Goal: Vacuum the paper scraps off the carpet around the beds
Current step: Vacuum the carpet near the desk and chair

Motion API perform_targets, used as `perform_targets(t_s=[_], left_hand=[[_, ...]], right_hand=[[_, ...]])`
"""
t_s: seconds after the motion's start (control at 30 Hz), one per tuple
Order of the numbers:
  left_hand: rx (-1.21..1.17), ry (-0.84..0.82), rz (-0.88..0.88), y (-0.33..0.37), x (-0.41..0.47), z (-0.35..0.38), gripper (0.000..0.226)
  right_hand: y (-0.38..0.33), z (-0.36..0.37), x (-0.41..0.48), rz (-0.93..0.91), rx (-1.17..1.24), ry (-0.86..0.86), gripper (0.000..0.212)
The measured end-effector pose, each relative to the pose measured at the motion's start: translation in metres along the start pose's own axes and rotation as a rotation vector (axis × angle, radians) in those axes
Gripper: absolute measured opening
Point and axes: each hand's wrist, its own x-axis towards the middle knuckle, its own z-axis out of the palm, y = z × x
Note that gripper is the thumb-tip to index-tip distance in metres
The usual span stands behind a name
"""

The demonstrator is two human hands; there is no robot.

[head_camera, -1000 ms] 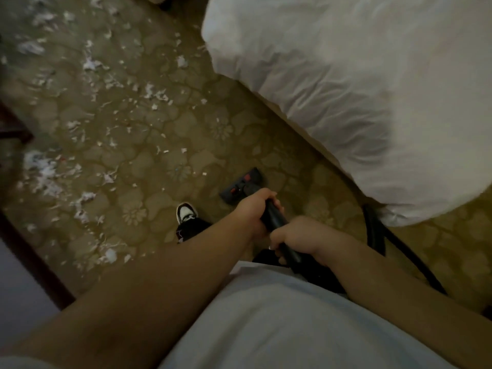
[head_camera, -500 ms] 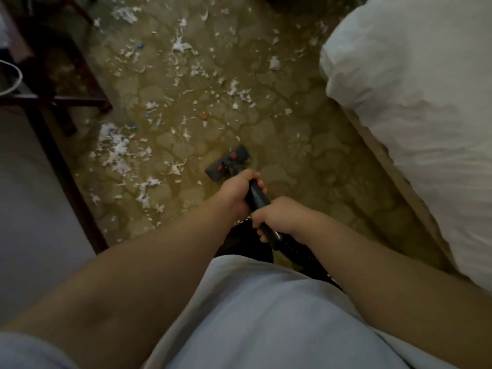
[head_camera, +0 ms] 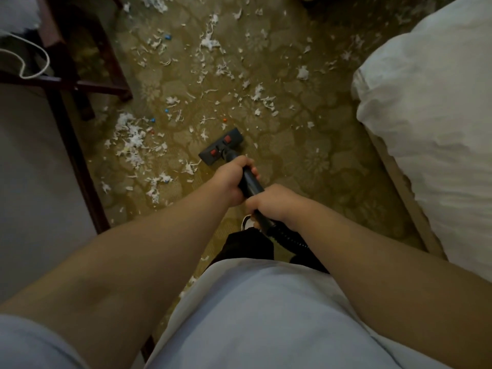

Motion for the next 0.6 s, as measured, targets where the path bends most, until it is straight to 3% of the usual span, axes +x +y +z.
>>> perform_targets(t_s=[0.27,0.43,0.6], left_hand=[[-0.092,-0.019,-0.053,-0.053,-0.008,0.076,0.011],[-0.16,-0.022,-0.109,-0.11,-0.02,0.159,0.016],[-0.196,-0.047,-0.178,-0.155,-0.027,0.229,0.015]], right_hand=[[0.047,-0.076,-0.027,0.061,-0.062,0.0,0.018],[0.1,-0.151,-0.061,0.128,-0.126,-0.014,0.036],[0.142,-0.221,-0.088,0.165,-0.116,-0.007,0.036]])
